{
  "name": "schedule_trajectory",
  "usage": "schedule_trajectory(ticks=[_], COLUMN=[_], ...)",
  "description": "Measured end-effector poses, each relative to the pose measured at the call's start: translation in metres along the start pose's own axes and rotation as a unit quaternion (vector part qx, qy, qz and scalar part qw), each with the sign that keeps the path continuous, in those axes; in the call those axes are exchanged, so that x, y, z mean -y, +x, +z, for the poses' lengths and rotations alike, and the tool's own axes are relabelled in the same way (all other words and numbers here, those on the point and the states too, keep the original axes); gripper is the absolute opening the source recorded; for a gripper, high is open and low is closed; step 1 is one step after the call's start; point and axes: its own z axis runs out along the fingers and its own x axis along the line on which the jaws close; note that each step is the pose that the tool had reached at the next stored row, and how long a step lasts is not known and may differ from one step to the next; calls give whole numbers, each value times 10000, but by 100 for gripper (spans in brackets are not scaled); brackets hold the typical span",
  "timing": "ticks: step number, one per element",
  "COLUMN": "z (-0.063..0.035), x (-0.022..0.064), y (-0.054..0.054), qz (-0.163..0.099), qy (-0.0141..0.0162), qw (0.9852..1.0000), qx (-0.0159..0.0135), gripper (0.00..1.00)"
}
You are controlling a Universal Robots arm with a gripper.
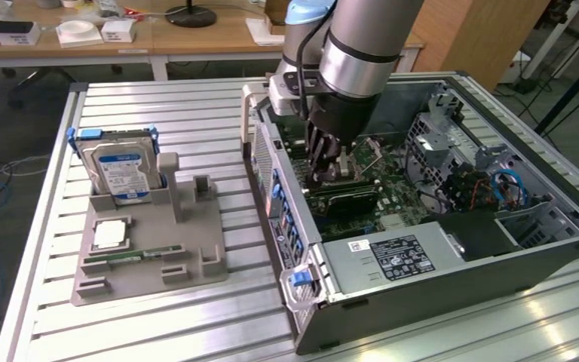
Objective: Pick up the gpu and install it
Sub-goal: 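Press down on the gpu until it lock into place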
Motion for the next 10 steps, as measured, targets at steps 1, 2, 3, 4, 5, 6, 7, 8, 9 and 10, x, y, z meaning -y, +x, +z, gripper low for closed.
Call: schedule_trajectory(ticks=[1, 2, 3, 4, 5, 6, 7, 8, 9, 10], z=[0, -1, -1, -2, -1, -2, -1, -1, -1, -2], x=[13, 28, 40, 43, 43, 43, 43, 43, 44, 43], y=[0, 0, -1, 0, 0, 0, -1, -1, -1, -1], qz=[-5, -11, -14, -15, -14, -14, -14, -14, -14, -15], qy=[8, 13, 14, 14, 14, 14, 14, 14, 15, 14], qw=[10000, 10000, 10000, 10000, 10000, 10000, 10000, 10000, 10000, 10000], qx=[2, 4, 4, 4, 4, 4, 5, 5, 5, 4], gripper=[11, 11, 11, 11, 11, 11, 11, 11, 11, 11])
